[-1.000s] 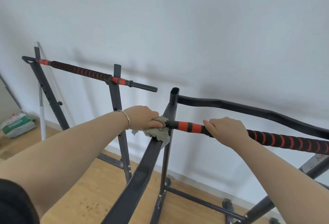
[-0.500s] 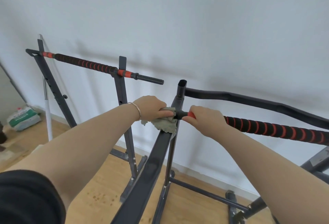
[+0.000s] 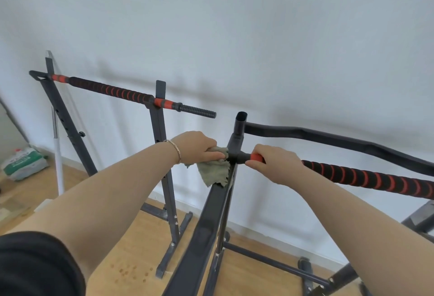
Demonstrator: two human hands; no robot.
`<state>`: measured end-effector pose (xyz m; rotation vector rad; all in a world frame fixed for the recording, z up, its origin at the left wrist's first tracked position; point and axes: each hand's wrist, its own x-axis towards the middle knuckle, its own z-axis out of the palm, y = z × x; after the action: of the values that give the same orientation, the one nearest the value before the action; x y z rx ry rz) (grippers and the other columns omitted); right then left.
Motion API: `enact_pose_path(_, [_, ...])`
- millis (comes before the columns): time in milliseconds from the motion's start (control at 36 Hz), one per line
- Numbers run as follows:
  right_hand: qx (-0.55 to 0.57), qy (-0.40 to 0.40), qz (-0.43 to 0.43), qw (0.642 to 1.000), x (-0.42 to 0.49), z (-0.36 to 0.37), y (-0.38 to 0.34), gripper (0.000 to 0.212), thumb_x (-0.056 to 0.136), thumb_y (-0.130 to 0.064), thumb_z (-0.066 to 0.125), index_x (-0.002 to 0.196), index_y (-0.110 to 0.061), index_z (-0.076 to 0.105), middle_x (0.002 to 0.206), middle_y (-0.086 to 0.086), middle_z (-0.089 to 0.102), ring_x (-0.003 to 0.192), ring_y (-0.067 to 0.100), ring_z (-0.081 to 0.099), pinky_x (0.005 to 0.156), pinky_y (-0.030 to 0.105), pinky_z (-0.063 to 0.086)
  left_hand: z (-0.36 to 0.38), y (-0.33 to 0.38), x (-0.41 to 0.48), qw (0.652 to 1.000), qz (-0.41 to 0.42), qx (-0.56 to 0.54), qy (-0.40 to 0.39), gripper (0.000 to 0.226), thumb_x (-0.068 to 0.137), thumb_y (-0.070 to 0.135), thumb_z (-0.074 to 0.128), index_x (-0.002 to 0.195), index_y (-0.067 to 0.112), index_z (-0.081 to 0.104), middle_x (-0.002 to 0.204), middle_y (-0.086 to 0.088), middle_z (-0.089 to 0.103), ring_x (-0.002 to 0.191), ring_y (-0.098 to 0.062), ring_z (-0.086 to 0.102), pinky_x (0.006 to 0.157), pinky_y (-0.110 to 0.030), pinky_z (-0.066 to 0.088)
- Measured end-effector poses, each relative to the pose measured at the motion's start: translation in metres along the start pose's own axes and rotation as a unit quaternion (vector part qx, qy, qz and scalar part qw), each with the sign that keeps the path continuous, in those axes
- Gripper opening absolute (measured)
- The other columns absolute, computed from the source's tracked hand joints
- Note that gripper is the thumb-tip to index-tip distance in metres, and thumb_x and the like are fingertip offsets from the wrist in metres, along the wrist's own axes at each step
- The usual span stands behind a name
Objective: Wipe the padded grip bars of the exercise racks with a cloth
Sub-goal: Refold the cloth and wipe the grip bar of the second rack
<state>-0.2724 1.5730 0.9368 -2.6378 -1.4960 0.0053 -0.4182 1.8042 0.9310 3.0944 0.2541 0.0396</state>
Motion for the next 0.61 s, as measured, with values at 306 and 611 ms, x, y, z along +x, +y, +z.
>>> enact_pose_path(306, [0.053,0.047,0.021,0.997,-0.004,0.0,-0.016,0.031,0.093,-0.055,0.057,0.111,-0.029,0.059,0.108,-0.008,0.056,0.101,0.018,0.056,0.084,0.036,0.047,-0.003,-0.021,-0.021,0.988,-0.073,0.084,0.103,0.069,0.079,0.079,-0.003,0.067,0.026,0.04,0.057,0.004,0.052,0.053,-0.013,0.05,0.049,-0.029,0.026])
enact_pose_path(611, [0.159,0.137,-0.048,0.977,0.009,0.011,-0.102,0.044,0.092,-0.057,0.056,0.118,-0.024,0.068,0.116,-0.004,0.056,0.111,0.02,0.047,0.095,0.037,0.04,-0.009,-0.008,-0.038,0.937,-0.216,-0.041,0.271,0.044,0.1,0.055,0.027,0.068,0.026,0.03,0.055,0.007,0.048,0.048,-0.009,0.044,0.048,-0.029,0.027])
